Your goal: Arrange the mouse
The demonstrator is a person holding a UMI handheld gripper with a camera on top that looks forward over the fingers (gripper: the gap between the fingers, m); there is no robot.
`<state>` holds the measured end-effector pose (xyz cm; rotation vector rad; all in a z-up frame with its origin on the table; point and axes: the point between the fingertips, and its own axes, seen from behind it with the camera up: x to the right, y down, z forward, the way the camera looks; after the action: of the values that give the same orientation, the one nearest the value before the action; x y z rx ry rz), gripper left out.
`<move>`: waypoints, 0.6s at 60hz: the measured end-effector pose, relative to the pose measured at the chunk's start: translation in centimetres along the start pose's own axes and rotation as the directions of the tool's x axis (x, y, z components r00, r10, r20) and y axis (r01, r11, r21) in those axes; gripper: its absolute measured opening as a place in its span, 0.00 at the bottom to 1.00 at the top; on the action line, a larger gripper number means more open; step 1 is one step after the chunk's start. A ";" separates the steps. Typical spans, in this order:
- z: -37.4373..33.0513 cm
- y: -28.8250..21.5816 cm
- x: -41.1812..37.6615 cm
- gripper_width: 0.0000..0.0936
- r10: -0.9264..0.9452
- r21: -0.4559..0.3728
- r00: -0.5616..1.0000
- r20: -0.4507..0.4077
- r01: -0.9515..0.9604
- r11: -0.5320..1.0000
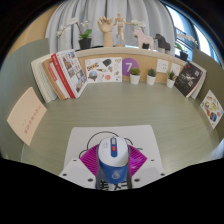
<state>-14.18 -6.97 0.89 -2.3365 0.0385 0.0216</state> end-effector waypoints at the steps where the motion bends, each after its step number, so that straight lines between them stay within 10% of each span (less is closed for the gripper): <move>1: 0.2 0.3 0.1 0.39 0.005 -0.003 1.000 0.001 -0.005 1.000; 15: 0.9 1.8 0.0 0.59 -0.016 -0.002 1.000 0.027 0.016 1.000; 22: -1.1 0.2 0.9 0.94 -0.007 0.010 1.000 -0.010 0.007 1.000; 36: -10.9 -6.4 3.1 0.93 0.002 0.131 1.000 0.010 -0.003 0.991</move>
<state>-10.82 -10.51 12.98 -2.2049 0.0365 0.0314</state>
